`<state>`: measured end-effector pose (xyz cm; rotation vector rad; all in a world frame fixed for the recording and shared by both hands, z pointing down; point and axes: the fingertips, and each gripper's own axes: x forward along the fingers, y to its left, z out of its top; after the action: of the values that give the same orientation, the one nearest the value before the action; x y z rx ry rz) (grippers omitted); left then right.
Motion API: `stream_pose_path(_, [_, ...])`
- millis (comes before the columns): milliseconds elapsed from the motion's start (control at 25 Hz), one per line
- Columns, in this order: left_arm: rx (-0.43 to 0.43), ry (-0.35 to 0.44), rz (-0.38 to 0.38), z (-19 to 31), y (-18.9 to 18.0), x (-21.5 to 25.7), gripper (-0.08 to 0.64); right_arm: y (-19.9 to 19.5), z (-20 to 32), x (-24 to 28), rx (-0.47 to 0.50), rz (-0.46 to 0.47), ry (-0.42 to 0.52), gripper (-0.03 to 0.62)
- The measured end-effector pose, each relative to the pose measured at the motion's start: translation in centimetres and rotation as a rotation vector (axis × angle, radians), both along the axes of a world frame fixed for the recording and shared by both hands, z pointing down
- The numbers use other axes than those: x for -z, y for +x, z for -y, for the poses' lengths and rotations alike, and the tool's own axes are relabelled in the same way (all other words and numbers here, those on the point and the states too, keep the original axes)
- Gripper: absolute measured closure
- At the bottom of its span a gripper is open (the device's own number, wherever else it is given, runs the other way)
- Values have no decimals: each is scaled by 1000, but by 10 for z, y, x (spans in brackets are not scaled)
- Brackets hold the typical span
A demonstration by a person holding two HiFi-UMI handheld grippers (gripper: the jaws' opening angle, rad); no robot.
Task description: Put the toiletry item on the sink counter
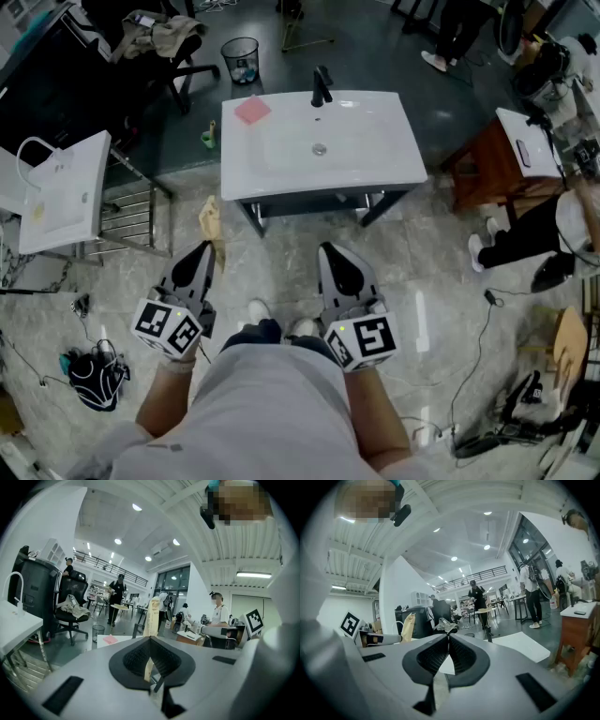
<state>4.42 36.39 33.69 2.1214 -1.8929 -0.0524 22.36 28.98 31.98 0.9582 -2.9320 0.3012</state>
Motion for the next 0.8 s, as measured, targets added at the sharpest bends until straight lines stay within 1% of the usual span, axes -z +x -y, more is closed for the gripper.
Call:
stream_pose_path(240, [9,1,-9,-6,18,5,543,19,-3,6,-2,14,10,566])
stream_pose_path(320, [11,3,-2,-6,26,7,543,27,-3,7,-2,21,12,566])
stream_pose_path(600, [39,11,15,-2,56,15,543,67,0,4,20,72,-10,565])
stream_pose_path(800, [67,12,10,1,57,10,543,81,1,-5,12,69,-22,565])
